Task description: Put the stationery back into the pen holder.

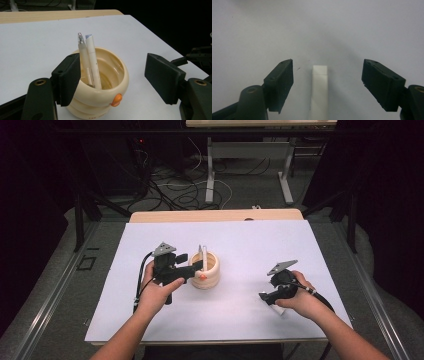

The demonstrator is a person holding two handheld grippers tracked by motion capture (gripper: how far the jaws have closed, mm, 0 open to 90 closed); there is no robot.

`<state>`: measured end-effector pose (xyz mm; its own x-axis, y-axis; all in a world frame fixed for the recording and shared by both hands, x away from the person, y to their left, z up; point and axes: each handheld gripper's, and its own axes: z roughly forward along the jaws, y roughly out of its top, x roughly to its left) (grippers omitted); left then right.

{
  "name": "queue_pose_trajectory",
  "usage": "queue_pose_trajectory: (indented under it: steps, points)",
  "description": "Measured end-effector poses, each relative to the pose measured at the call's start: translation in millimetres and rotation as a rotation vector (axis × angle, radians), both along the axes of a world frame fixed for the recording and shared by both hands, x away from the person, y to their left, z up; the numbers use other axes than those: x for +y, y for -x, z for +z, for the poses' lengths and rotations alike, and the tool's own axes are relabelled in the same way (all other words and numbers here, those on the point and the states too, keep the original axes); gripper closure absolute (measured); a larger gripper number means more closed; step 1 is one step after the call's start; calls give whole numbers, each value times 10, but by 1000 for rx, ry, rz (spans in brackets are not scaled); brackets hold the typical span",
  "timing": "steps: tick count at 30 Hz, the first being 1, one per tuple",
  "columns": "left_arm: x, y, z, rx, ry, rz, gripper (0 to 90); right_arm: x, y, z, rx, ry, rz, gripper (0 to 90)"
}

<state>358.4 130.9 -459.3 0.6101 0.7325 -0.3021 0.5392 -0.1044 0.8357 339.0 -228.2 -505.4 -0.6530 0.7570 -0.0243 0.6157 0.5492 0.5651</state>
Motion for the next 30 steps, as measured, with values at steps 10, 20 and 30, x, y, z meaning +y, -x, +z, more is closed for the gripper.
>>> queue_pose_trajectory:
  steps: [10,20,30]
  points:
    - [71,41,-51,9,-1,5,286,-26,74,-25,84,19,-6,350]
    - [118,108,-26,1,-4,-5,259,-22,106,-24,195,69,-56,450]
    - [172,173,-47,3,-16,12,184,-37,116,-66,268,120,-71,502]
